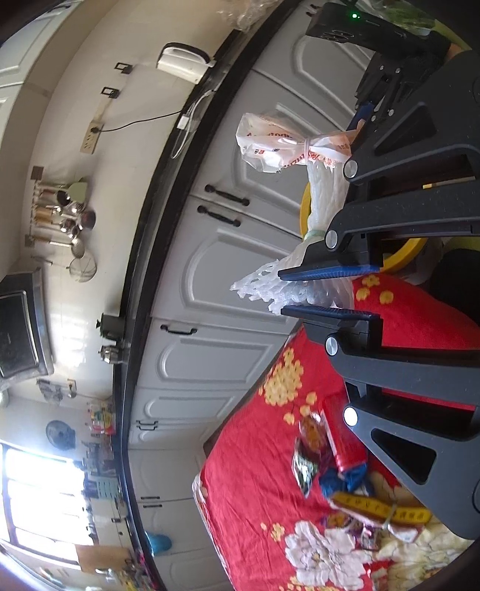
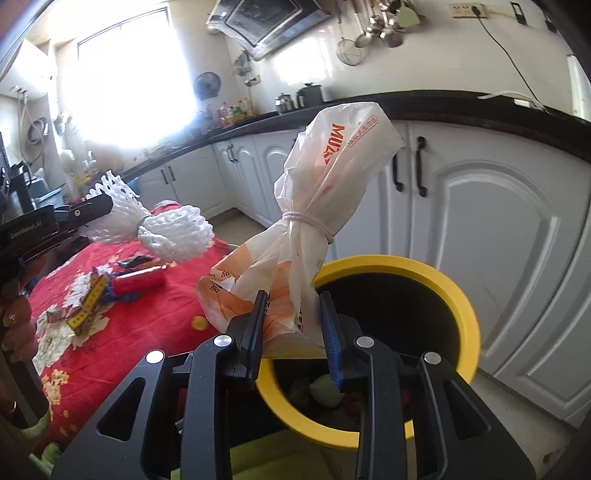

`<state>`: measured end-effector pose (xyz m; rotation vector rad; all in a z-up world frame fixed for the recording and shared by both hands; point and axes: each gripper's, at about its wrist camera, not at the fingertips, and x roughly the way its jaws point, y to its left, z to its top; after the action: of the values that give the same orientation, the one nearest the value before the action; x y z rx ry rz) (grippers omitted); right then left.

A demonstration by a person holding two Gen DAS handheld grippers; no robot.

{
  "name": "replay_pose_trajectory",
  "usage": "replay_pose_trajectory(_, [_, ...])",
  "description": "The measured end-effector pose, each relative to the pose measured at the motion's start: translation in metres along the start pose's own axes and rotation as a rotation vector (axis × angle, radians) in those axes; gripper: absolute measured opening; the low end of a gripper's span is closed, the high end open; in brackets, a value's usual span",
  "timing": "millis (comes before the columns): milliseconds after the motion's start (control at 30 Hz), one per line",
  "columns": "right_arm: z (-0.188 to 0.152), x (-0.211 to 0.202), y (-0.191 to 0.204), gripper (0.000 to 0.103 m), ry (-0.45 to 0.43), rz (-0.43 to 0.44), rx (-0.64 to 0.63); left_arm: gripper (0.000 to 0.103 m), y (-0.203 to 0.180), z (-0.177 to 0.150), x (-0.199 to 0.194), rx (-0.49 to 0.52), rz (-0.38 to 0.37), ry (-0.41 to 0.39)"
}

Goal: Collect trash
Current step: 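Carry the white puff and white bag toward the yellow-rimmed bin, then open the left tool over the bin while the right tool releases the white bag inside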

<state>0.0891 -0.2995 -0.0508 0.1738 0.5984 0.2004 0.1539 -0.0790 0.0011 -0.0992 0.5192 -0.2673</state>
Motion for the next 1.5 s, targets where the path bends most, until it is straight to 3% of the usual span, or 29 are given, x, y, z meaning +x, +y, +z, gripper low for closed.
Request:
replay_pose_trajectory(500, [-0.021, 0.015, -0.042, 0.027, 0.094, -0.084, 0.063, 0.009, -0.036, -0.015, 0.048, 0.043, -0.010, 0.080])
replay_pose_trajectory(1300, [-0.042, 0.038, -0.072, 0.030, 0.191, -0.113, 0.140, 0.010, -0.063, -0.039, 0.107, 0.082, -0.024, 0.210])
replay_pose_trajectory(1367, [-0.042, 0.038, -0.074, 0.033, 0.187, -0.118, 0.149, 0.015, -0.064, -0.042, 0.110, 0.084, -0.028, 0.221])
replay_pose_trajectory(1433, [-0.042, 0.036, -0.076, 0.050, 0.178, -0.128, 0.159, 0.027, -0.065, -0.044, 0.112, 0.083, -0.036, 0.231])
replay_pose_trajectory(1500, [-0.041, 0.034, -0.078, 0.051, 0.170, -0.135, 0.164, 0.041, -0.065, -0.044, 0.113, 0.082, -0.039, 0.233])
